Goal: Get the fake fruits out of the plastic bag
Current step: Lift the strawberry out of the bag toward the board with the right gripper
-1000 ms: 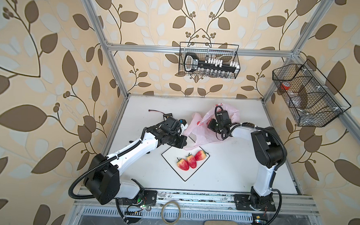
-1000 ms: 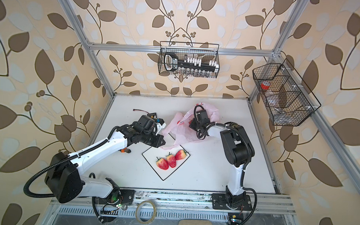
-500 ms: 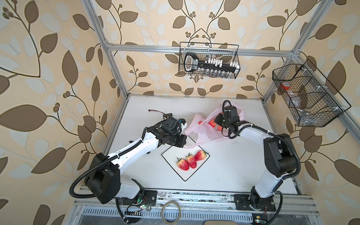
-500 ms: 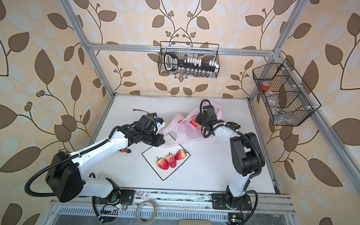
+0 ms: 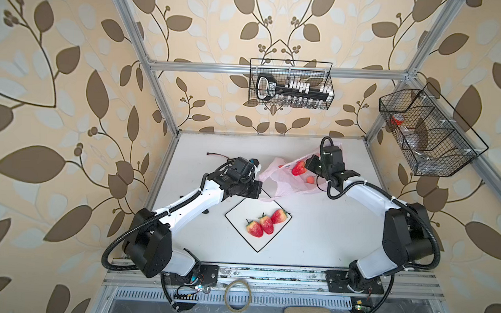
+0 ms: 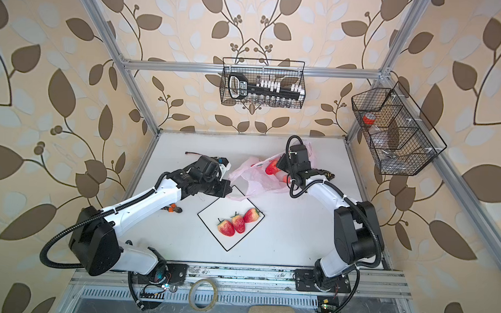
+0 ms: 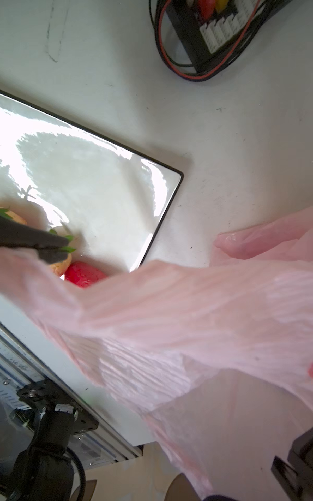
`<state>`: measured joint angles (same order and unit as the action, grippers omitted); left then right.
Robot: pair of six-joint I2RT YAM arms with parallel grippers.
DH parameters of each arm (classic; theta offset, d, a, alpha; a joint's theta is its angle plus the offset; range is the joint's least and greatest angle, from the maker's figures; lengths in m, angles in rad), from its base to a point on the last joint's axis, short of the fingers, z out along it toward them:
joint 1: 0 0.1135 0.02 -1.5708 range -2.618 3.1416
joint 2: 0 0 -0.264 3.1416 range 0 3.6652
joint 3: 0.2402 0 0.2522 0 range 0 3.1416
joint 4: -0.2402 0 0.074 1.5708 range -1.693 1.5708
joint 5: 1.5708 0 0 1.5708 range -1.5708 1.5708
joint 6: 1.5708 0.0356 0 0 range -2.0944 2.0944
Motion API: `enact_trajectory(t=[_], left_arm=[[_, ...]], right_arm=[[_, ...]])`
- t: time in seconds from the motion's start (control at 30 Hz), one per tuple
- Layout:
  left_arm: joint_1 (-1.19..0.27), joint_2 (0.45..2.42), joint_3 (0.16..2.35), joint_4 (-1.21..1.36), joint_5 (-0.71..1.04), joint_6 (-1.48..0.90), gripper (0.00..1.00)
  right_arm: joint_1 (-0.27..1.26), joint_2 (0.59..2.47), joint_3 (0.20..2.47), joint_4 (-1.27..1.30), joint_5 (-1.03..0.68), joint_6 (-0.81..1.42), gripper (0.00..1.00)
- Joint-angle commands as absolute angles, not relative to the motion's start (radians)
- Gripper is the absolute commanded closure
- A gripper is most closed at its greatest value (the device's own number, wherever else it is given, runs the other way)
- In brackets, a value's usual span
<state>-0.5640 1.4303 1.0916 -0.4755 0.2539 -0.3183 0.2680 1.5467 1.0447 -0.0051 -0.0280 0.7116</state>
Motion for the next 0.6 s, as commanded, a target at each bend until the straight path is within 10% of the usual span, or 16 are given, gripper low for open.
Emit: enact_trajectory(t=[0.0, 0.57], left_arm=[[-0.569, 1.475, 1.149, -0.431, 0.241, -0.327, 1.00], [-0.533, 1.649, 1.311, -0.428, 0.276, -0.252, 1.00]], right_arm=[[0.266, 1.465, 1.015, 0.004, -0.086, 0.691, 1.00], [0.284, 1.236, 0.840, 0.126, -0.524, 0.543, 1.00]])
